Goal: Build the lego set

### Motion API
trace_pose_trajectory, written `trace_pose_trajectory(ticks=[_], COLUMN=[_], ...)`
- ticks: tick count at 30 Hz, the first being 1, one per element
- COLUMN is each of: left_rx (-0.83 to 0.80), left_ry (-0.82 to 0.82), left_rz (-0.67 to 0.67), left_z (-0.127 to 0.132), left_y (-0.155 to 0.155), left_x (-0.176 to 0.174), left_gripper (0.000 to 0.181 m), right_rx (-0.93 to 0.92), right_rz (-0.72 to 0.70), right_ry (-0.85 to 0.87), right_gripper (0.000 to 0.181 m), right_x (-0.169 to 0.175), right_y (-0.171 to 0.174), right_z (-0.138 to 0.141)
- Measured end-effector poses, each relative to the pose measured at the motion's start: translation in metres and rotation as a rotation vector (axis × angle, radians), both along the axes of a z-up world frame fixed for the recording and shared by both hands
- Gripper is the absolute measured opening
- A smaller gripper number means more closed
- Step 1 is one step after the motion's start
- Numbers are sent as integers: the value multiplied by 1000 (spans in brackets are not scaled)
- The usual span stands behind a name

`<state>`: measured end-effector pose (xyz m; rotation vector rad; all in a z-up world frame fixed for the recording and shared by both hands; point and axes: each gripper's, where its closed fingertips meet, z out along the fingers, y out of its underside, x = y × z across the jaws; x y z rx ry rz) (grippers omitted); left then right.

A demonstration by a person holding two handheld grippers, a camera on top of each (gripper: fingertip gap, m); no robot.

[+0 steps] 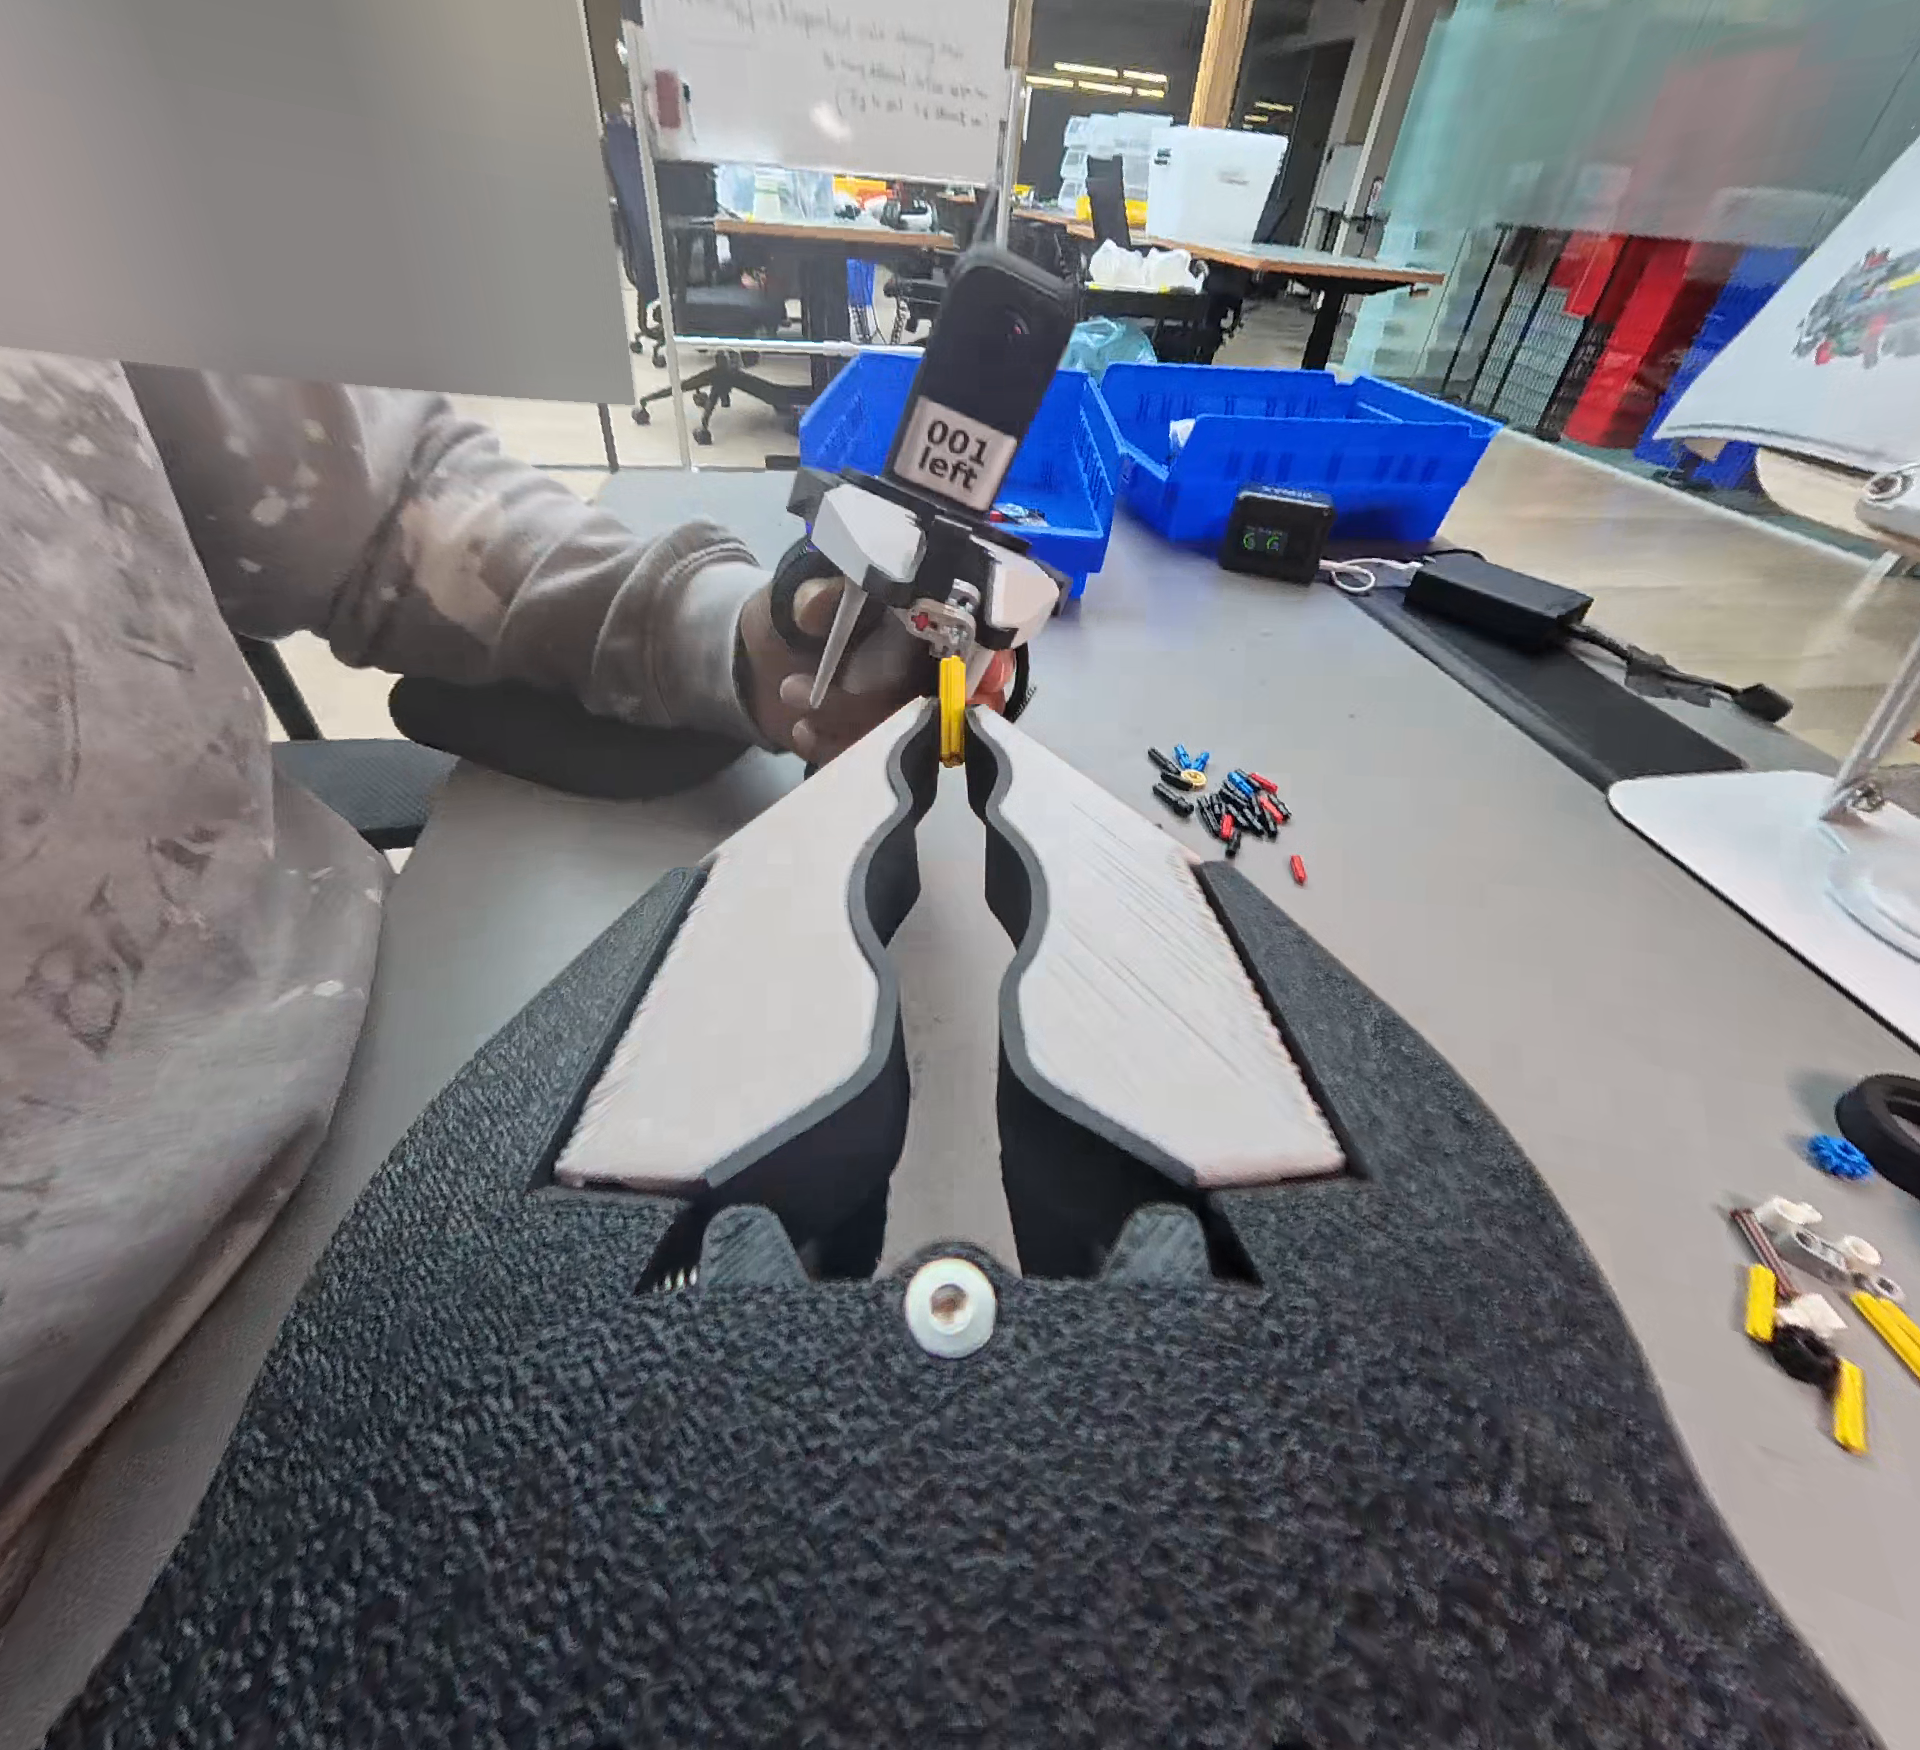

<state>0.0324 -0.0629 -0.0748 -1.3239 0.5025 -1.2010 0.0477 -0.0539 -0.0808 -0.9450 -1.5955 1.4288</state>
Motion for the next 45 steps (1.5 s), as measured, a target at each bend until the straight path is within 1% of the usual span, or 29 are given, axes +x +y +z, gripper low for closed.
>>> trace_pose_trajectory(ticks=[2, 5, 14, 19, 29, 32, 36, 40, 45], left_rx=[13, 3, 4, 3, -8, -29, -80, -134, -187], left_ry=[-38, -76, -70, -30, 89, 135, 205, 212, 162], left_rz=[-21, -44, -45, -24, 24, 48, 91, 127, 117], left_z=[1, 0, -2, -5, -13, -17, -26, -31, -36], left_y=[0, 3, 6, 8, 9, 11, 16, 20, 19], left_x=[3, 6, 6, 6, 7, 6, 4, 0, -3], left_gripper=[15, 15, 15, 15, 15, 15, 15, 15, 15], right_rx=[11, 31, 14, 28, 202, 244, 251, 271, 313], right_rz=[7, 3, -11, -21, -99, -128, -153, -185, -190], right_ry=[17, -4, -37, -42, -44, -43, -61, -56, -48], right_gripper=[3, 3, 3, 3, 2, 2, 1, 0, 0], right_x=[-1, -5, -7, -7, -8, -8, -11, -15, -18], right_y=[-8, -14, -8, -7, -2, 0, 4, 9, 8], right_z=[5, 2, -6, -8, -15, -18, -26, -30, -35])
